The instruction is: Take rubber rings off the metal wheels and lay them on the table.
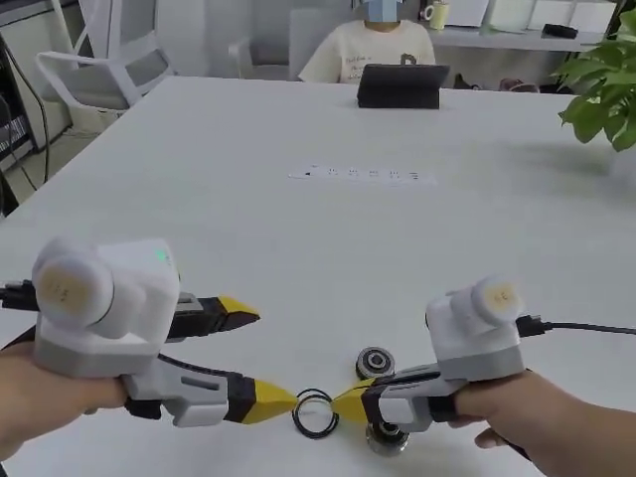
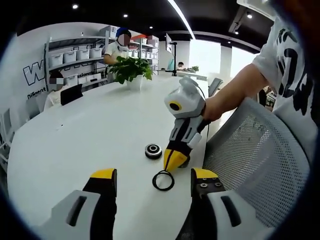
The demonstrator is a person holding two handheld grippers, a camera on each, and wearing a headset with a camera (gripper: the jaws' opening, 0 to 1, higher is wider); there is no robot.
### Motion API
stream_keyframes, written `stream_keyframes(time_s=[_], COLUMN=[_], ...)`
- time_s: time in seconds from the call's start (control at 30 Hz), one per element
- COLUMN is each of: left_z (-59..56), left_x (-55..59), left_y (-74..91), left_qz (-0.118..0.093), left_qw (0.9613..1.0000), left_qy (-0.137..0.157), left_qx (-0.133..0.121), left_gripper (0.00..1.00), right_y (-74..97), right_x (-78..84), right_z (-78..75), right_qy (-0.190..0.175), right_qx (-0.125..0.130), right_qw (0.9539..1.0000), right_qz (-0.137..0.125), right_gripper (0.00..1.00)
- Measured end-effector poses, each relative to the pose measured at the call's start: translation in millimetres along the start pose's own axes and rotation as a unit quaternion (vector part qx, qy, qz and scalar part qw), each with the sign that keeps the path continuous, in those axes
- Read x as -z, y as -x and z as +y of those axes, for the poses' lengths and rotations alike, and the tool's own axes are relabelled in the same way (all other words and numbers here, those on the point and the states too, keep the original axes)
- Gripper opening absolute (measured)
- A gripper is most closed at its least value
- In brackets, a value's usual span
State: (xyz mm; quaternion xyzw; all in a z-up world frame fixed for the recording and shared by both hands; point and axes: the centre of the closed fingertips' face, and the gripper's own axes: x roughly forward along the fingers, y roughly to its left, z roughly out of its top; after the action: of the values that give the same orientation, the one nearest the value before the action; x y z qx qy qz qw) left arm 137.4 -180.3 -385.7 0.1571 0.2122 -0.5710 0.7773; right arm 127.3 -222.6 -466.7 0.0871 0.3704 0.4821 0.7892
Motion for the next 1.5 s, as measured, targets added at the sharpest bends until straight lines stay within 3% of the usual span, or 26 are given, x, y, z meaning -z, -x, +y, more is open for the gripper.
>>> stream_keyframes(time_s=[0.67,1.1,1.5], left_z=[-2.1,-4.5,-2.6], left_x=[0.8,0.3,-3.5], left_y=[0.0,-2.5,-7.2], left_qz=[0.005,0.010,0.010], left_qw=[1.0000,0.9999,0.9998], left_qy=[0.001,-0.002,-0.004], left_qx=[0.006,0.013,0.015], left_gripper=[0.57,0.56,0.56], right_y=[2.3,5.8,16.1], right_x=[-0.1,-3.4,-14.3], right_z=[-2.8,0.1,-0.8], right_qy=[0.022,0.058,0.077], right_qx=[0.015,0.023,0.033], right_qw=[0.9996,0.9980,0.9964], right_qz=[0.004,0.005,-0.018], right_gripper=[0.09,0.21,0.26])
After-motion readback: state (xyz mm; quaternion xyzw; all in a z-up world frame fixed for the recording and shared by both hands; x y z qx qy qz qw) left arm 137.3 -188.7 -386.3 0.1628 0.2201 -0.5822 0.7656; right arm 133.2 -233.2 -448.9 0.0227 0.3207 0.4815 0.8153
